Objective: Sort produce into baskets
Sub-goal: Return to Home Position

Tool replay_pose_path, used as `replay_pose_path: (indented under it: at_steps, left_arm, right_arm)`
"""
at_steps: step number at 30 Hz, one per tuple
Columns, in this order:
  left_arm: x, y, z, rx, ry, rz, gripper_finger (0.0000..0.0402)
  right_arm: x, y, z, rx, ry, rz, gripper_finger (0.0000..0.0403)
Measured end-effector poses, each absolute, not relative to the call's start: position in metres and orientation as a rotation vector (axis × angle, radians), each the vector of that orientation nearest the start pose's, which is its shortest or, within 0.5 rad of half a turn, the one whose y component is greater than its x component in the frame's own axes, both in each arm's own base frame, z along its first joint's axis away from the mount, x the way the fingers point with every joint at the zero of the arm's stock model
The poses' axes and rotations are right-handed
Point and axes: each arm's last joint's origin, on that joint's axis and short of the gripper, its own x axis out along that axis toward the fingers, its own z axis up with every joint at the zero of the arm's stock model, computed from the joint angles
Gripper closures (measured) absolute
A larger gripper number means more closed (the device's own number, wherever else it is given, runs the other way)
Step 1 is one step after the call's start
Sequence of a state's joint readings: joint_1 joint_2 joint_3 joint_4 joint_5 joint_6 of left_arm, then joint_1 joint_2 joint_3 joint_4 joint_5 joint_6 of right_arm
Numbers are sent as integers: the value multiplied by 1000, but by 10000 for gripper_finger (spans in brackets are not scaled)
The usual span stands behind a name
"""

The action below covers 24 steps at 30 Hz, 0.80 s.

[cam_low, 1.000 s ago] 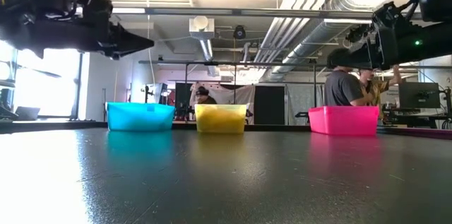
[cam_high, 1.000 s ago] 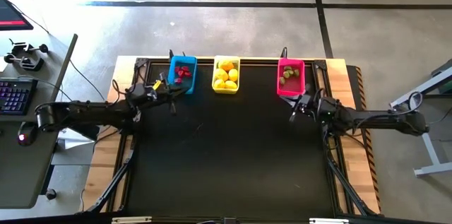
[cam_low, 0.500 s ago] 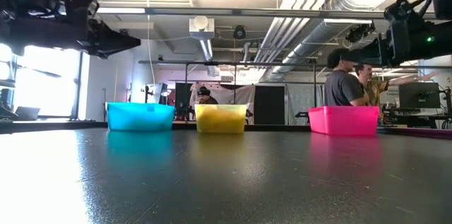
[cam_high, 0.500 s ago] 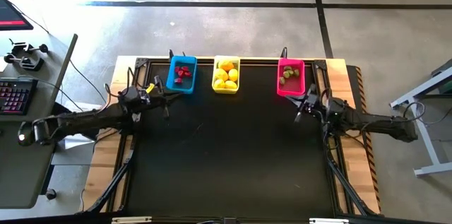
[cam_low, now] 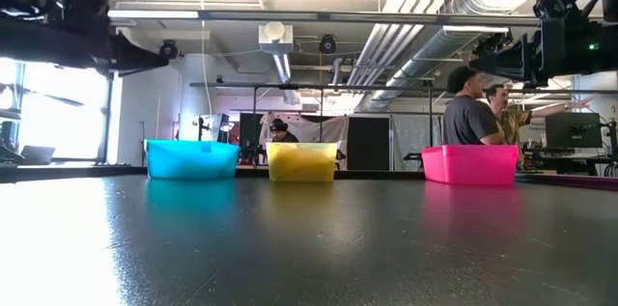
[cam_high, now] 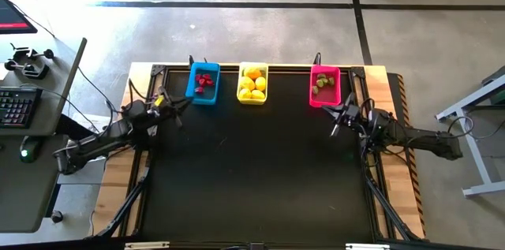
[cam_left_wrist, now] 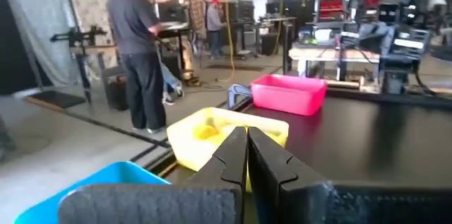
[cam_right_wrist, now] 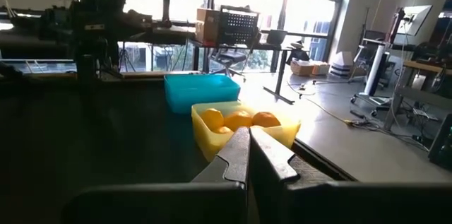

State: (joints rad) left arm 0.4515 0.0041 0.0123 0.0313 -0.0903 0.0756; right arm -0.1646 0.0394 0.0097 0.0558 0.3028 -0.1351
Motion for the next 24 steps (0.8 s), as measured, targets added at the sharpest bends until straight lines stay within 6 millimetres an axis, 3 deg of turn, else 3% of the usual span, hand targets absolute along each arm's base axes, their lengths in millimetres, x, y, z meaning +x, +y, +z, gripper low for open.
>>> replay_pose_path:
  at_steps: [8,24]
  left_arm:
    - [89,43,166,28,13,457,401]
    - [92,45,161,-31,66,462,401]
  right_arm:
    - [95,-25,169,-124,4,-471,403]
    - [95,-25,169,-211,25,-497,403]
